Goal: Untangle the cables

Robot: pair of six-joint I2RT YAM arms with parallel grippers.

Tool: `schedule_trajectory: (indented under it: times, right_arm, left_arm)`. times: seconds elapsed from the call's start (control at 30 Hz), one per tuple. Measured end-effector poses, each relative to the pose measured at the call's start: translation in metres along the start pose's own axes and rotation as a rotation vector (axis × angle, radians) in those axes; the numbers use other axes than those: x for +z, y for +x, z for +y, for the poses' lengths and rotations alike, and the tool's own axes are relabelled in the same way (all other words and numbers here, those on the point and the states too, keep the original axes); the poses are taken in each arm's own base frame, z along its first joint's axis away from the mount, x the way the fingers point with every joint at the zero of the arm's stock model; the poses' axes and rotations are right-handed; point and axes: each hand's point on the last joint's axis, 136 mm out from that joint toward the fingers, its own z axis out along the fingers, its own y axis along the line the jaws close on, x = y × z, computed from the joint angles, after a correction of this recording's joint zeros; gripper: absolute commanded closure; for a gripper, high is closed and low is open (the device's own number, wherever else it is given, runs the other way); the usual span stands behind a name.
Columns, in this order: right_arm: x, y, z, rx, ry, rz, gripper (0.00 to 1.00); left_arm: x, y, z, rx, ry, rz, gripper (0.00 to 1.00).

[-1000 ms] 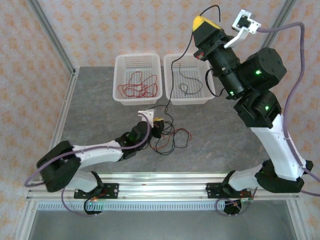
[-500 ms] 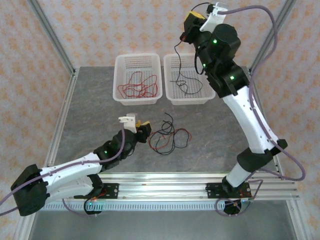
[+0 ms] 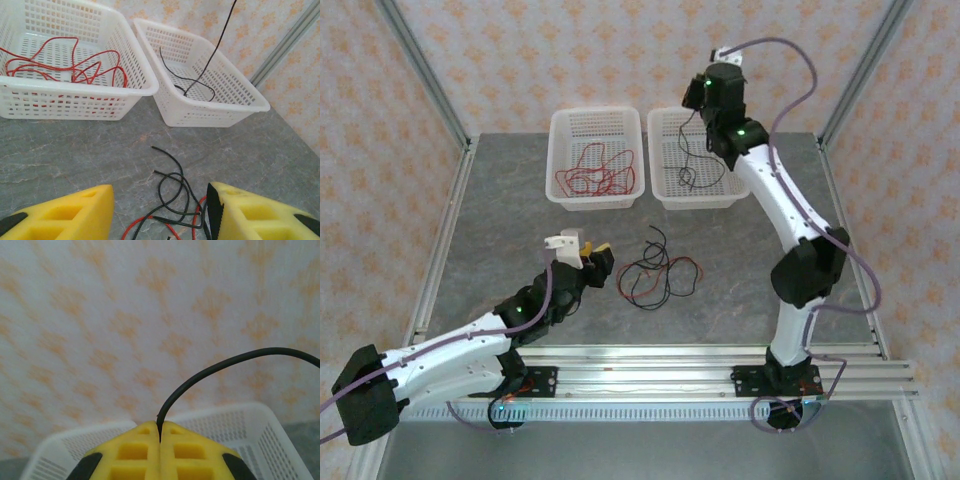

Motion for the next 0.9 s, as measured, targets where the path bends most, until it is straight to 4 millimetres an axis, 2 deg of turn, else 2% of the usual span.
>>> schedule_trajectory:
  times: [0.1, 0.2, 0.33, 0.57, 0.8, 0.9]
  right_arm:
    - [0.031, 0.055, -0.015, -0.036, 0.05, 0.11, 1.0]
    - [0.054, 0.106, -0.029, -0.07, 0.091, 0.217, 1.0]
    - [0.073, 0.155, -0.042, -0.105, 0.131, 0.344, 1.0]
    - [0.098, 0.205, -0.065, -0.105, 0.18, 0.509, 1.0]
    - [0.096, 0.254, -0.087, -0.134, 0.225, 0.654, 1.0]
    - [0.095, 0.264, -0.091, -0.144, 0.233, 0.681, 0.89]
  left_arm:
    - [-0.001, 0.0, 0.0, 0.0, 0.001, 0.0, 0.47]
    - [-0.001, 0.001, 0.001, 0.003, -0.003, 0.005, 0.47]
    - [-0.001, 0.003, 0.002, 0.009, -0.008, 0.014, 0.47]
    - [-0.001, 0.004, 0.003, 0.012, -0.011, 0.019, 0.47]
    - [0.0, -0.004, -0.004, -0.008, -0.003, 0.015, 0.47]
    - [0.002, -0.007, -0.008, -0.016, 0.0, 0.022, 0.47]
